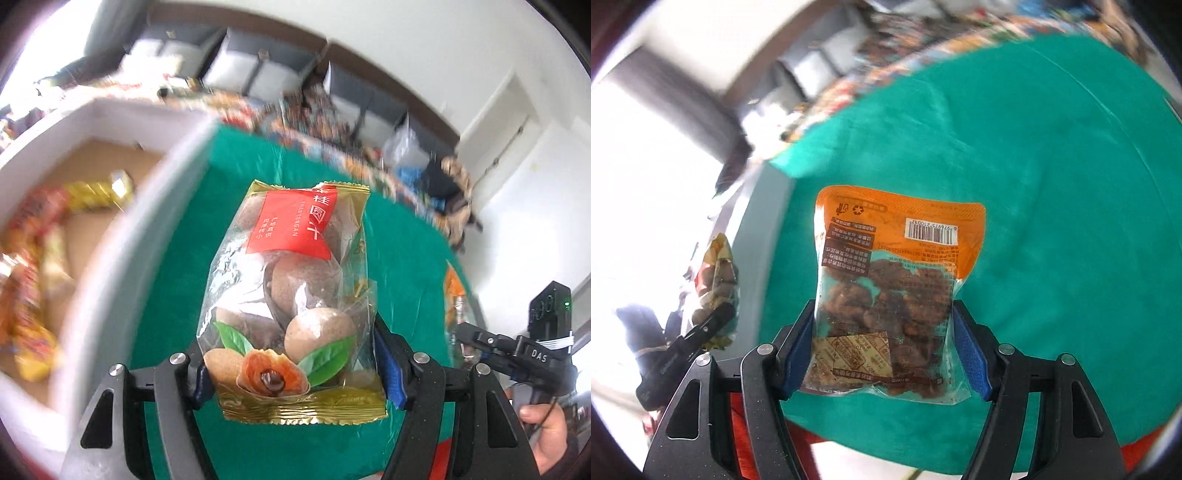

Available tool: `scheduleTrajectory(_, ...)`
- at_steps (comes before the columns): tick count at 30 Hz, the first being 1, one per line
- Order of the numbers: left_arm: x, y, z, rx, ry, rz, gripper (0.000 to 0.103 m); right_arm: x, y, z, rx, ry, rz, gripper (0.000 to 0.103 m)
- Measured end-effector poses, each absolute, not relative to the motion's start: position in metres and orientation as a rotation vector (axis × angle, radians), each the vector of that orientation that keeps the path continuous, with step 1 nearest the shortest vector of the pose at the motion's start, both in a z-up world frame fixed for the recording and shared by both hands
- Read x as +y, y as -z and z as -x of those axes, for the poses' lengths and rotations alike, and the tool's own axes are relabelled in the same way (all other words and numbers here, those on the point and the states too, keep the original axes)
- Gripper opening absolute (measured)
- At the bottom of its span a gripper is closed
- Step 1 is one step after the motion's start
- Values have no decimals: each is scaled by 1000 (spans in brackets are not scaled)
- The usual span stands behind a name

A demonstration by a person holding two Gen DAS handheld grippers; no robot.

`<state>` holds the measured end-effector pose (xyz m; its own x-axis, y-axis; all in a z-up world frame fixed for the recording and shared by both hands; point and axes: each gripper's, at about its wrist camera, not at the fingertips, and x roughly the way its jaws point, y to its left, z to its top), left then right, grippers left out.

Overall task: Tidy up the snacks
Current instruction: 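Carry the longan bag and meat pack into the white box with both grippers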

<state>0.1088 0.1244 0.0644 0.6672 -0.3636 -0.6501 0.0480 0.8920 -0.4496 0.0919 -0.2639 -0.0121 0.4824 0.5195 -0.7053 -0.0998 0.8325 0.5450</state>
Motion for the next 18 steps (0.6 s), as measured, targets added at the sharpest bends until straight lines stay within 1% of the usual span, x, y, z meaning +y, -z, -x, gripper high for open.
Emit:
scheduleTrajectory(2,161,-93,-99,753,190,415,69,-233,-13,-96,971,-473,-447,71)
scheduleTrajectory(5,223,-119,-88,718,64,383,69,-167,-50,-103,931,-615,-391,71)
scheduleTrajectory(8,278,-116,-84,744,-102,328,70,-81,-81,-107,911,-778,-308,71)
scheduleTrajectory(11,320,-92,-82,805,-249,300,71,-4,-95,-107,904,-882,-236,72)
scheduleTrajectory(13,339,-75,-77,830,-318,306,79,45,-93,-110,911,-922,-197,78)
scheduleTrajectory(14,346,-66,-73,839,-328,319,80,69,-87,-111,927,-925,-165,80)
scheduleTrajectory(15,350,-61,-69,848,-339,327,82,90,-76,-111,953,-917,-133,84)
scheduleTrajectory(18,353,-50,-57,855,-336,332,84,122,-43,-117,1061,-870,-71,86)
